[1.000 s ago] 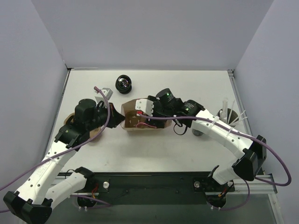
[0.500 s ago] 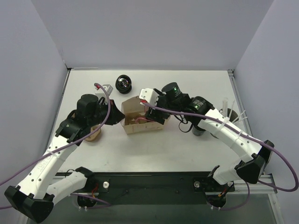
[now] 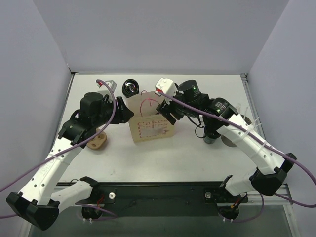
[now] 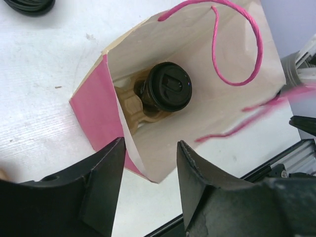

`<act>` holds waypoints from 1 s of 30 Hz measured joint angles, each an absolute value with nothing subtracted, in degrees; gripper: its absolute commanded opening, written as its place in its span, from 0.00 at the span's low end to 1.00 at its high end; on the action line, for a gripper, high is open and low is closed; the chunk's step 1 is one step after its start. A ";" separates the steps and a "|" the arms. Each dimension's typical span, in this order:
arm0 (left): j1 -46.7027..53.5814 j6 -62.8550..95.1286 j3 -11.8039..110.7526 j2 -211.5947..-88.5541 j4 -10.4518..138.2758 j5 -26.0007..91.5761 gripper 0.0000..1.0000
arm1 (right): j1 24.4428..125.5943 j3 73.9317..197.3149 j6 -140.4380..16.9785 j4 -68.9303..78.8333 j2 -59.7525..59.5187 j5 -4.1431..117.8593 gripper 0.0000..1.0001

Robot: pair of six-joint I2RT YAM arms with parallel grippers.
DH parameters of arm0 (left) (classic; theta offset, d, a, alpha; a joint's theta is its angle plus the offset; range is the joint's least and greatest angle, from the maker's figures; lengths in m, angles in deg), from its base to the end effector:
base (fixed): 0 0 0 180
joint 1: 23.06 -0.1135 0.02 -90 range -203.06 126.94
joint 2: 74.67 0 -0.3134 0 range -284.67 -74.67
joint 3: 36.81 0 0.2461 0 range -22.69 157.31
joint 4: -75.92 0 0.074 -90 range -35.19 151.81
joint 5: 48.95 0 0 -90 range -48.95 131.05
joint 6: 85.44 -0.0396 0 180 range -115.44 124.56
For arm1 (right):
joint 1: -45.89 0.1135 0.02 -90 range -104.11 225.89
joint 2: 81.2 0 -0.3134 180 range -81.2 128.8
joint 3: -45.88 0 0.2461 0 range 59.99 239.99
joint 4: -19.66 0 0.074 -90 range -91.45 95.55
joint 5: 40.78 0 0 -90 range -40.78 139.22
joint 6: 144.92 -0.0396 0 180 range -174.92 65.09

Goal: Pack the takeout coffee

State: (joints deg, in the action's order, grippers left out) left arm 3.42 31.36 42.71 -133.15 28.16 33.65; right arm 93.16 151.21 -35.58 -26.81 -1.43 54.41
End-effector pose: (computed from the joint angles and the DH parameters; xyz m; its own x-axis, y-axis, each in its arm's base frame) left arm 0.1651 -0.0880 0.4181 -0.6050 -0.1981 -0.7712 0.3051 0.8369 -0.4544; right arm 0.1957 0.2172 0.4876 0.0328 -0.4506 -0.8921 -0.8246 0.4922 -0.2789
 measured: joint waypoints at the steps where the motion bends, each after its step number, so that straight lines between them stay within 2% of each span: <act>1: 3.33 31.30 43.43 -133.56 28.14 34.15 0.57 | 93.16 151.62 -36.89 -26.83 -1.63 53.47 0.61; 6: 2.90 29.88 46.03 -134.65 26.74 36.69 0.60 | 93.18 153.22 -43.19 -27.12 -2.15 46.87 0.62; 8: 2.72 28.83 47.98 -134.92 25.27 38.46 0.74 | 93.16 153.44 -47.41 -27.12 -2.68 43.37 0.59; 12: 2.70 26.47 51.78 -134.63 23.53 41.43 0.88 | 93.09 153.37 -56.22 -27.45 -4.84 35.96 0.57; 17: 2.70 25.53 51.98 -131.00 22.50 42.09 0.97 | 90.97 151.71 -64.11 -29.78 -9.89 25.73 0.54; 23: 2.70 27.43 46.12 -121.45 22.08 41.96 0.97 | 81.90 151.67 -70.47 -37.52 -13.08 17.71 0.53; 30: 2.63 28.06 42.84 -116.75 21.49 41.69 0.97 | 63.39 149.26 -74.66 -45.76 -12.42 19.79 0.48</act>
State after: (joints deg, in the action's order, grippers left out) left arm 2.63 28.06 42.84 -116.75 21.49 41.69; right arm 63.39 149.26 -74.66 -45.76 -12.42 19.79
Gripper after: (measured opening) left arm 0.972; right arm 0.504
